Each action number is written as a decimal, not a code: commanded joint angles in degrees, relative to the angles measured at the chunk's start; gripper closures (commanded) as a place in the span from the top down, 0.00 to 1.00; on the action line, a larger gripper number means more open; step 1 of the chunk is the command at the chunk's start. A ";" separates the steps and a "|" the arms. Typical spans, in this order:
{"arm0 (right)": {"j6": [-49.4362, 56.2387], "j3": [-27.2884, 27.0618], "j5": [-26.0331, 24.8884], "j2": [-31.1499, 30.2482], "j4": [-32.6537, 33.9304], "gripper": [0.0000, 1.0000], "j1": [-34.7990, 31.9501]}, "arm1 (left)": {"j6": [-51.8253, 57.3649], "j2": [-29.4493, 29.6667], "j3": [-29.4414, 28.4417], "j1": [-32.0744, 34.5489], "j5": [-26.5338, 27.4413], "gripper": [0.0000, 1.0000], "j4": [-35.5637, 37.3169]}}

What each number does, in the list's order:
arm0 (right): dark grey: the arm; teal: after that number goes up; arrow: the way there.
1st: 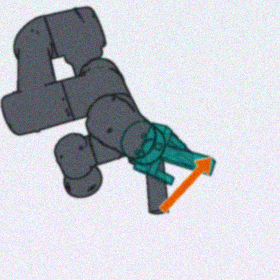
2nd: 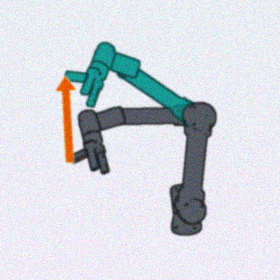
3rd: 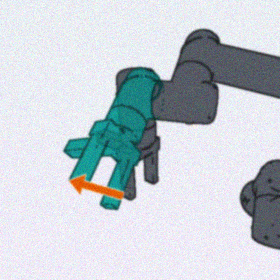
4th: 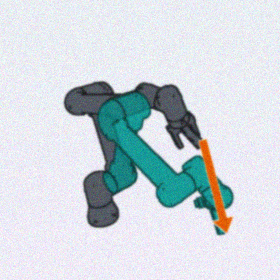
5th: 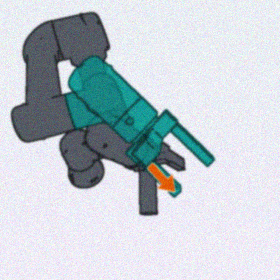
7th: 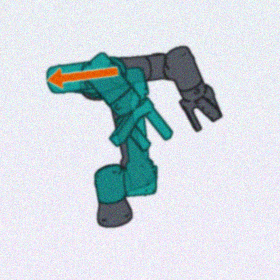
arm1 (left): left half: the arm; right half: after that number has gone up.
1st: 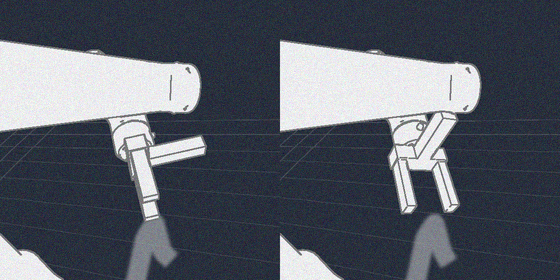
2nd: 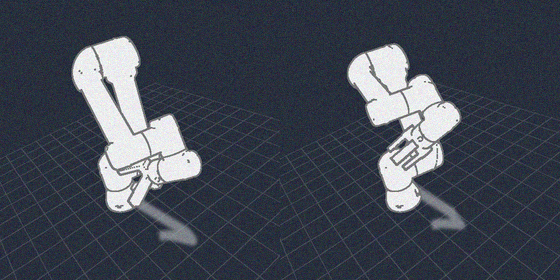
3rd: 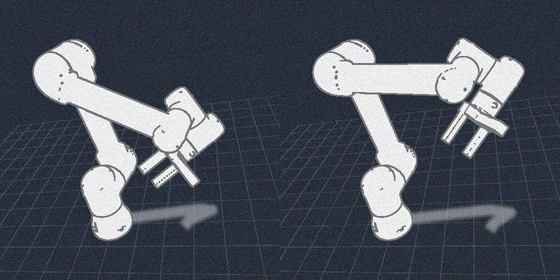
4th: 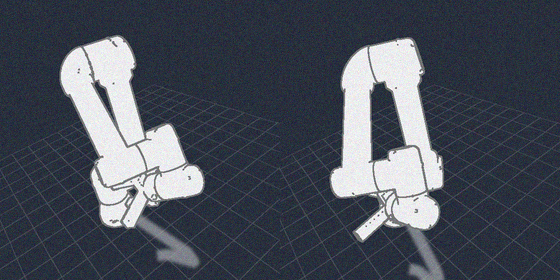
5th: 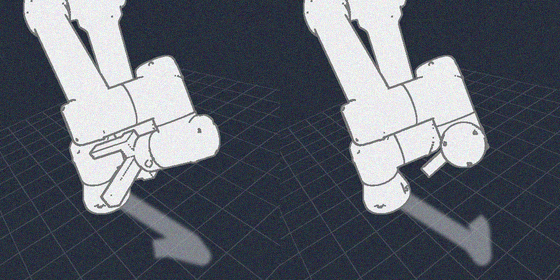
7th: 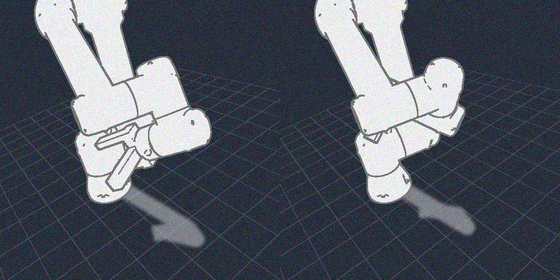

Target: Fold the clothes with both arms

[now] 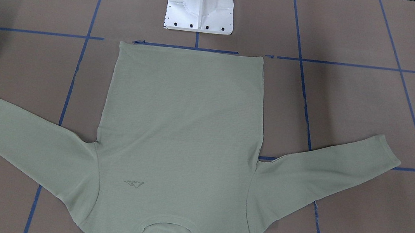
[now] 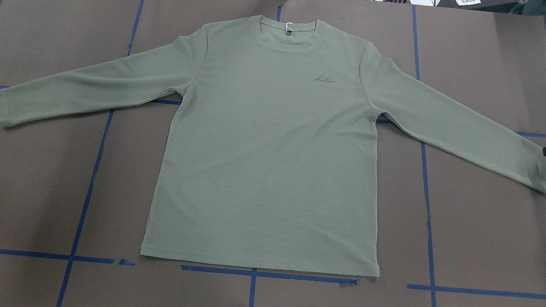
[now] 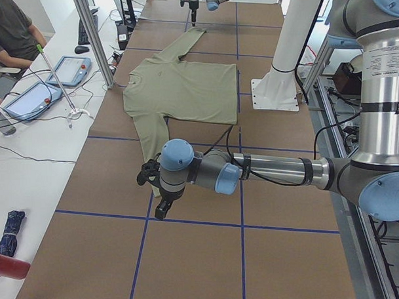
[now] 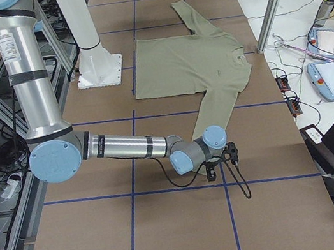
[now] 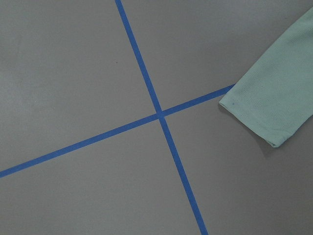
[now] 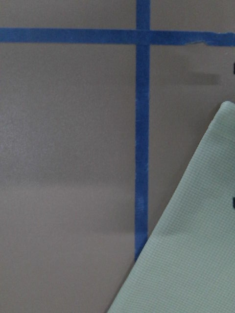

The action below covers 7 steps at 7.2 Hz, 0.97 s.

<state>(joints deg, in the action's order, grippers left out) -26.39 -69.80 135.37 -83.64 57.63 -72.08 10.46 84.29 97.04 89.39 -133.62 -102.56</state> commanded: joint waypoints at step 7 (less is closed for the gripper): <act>-1.46 3.44 -0.37 1.37 0.11 0.28 0.62 | 0.00 0.00 -0.09 0.00 -0.07 1.00 0.08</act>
<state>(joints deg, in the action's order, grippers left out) -26.84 -66.49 135.00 -82.29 57.74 -71.46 10.46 84.29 96.97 89.38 -133.67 -102.52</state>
